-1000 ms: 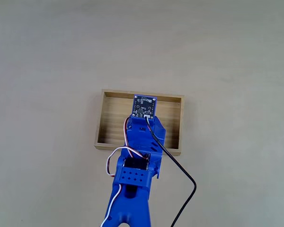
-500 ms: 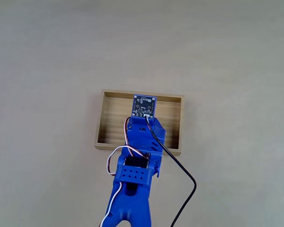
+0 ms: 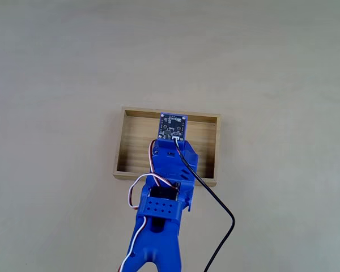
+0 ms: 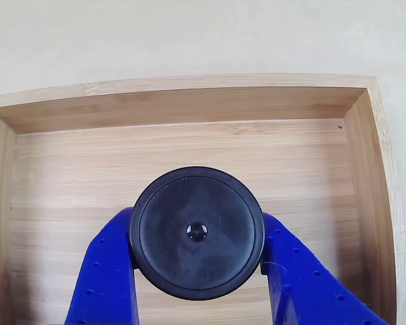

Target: Place the black cylinder in the wooden box then return to rest.

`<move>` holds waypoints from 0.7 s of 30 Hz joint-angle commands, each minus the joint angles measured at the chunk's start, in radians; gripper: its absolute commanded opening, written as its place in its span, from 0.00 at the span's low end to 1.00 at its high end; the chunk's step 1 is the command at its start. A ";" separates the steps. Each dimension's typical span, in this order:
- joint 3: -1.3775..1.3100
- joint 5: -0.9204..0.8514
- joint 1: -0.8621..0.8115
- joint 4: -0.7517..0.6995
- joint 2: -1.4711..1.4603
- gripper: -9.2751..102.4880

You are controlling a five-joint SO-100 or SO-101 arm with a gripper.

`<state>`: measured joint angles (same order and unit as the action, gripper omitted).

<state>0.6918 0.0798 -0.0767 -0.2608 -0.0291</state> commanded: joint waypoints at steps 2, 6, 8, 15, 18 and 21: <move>-0.097 0.021 -0.008 0.028 -0.014 0.30; -0.095 0.021 -0.009 0.028 -0.029 0.37; -0.092 0.021 -0.011 0.028 -0.040 0.38; -0.055 0.023 -0.011 0.025 -0.114 0.40; -0.020 0.035 -0.011 0.021 -0.173 0.41; 0.011 0.049 -0.014 0.000 -0.241 0.41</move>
<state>0.7072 0.1135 -0.0767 -0.2608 -0.1074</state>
